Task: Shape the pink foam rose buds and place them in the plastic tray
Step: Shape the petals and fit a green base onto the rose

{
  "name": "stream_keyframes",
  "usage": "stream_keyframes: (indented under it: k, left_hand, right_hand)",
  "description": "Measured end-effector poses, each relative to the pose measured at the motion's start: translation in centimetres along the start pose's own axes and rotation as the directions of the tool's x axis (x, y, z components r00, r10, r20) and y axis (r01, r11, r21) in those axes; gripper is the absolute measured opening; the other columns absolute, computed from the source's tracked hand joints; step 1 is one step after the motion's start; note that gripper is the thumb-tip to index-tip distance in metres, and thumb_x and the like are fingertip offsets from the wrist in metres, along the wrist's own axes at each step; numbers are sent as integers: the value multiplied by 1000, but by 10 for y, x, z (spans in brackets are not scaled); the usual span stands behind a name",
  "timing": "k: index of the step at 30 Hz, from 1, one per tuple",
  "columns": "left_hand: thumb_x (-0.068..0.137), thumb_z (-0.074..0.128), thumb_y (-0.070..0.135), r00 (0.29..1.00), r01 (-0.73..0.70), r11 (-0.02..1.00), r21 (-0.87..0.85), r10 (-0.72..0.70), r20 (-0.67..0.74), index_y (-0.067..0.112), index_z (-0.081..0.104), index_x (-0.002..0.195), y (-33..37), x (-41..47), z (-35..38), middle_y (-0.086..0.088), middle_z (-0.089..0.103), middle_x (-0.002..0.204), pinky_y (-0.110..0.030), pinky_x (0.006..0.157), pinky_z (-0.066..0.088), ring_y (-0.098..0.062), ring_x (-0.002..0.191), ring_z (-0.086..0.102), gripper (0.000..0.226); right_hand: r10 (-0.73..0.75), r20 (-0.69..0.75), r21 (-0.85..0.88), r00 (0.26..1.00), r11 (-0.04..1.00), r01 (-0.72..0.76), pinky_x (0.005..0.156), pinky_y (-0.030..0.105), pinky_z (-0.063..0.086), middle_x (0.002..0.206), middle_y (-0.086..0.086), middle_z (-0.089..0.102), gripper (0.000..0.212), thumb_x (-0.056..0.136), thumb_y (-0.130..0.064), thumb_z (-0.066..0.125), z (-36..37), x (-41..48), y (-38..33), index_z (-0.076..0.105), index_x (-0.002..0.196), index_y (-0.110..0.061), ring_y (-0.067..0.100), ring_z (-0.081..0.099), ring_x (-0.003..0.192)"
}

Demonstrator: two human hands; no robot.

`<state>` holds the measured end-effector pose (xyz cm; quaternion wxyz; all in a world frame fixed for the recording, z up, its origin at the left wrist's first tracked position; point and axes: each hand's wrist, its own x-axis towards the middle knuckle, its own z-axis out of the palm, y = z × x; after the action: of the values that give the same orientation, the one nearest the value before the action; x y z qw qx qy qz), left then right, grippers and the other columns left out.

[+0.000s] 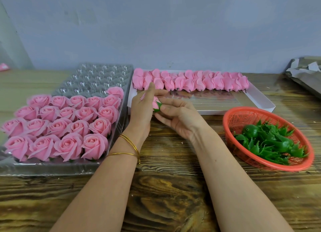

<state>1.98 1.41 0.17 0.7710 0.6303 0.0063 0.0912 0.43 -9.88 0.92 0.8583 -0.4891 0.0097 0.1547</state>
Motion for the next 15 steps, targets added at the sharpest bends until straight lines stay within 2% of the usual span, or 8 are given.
stream_keyframes:
  k: [6,10,13,15]
  left_hand:
    - [98,50,35,1000,12,1000,-24,-12,7,19,77,81,0,0,0,-2,75,91,-30,82,51,-16,93,69,35]
    - [97,53,31,1000,13,999,-34,-13,1,20,78,79,0,0,0,-3,74,92,-30,82,50,-18,94,68,33]
    - [96,54,31,1000,9,999,-43,-8,19,22,79,76,0,1,0,-4,75,95,-34,88,51,-20,100,67,33]
    - [91,57,35,999,24,999,-46,-22,29,21,79,76,0,1,0,-9,73,106,-38,94,51,-23,107,65,30]
  right_hand:
    - [-29,5,-17,1000,999,29,84,31,56,89,13,70,27,85,20,52,1,0,1,62,101,1,21,68,84]
    - [-69,4,-75,998,995,69,84,31,56,91,14,67,31,82,23,53,2,-1,3,61,105,2,21,67,84]
    - [-98,10,-123,995,988,99,82,30,56,90,14,67,32,80,23,55,2,0,3,62,102,1,22,66,83]
    - [-116,14,-149,993,982,116,83,30,56,89,15,67,31,78,23,57,2,0,3,63,101,1,22,65,84]
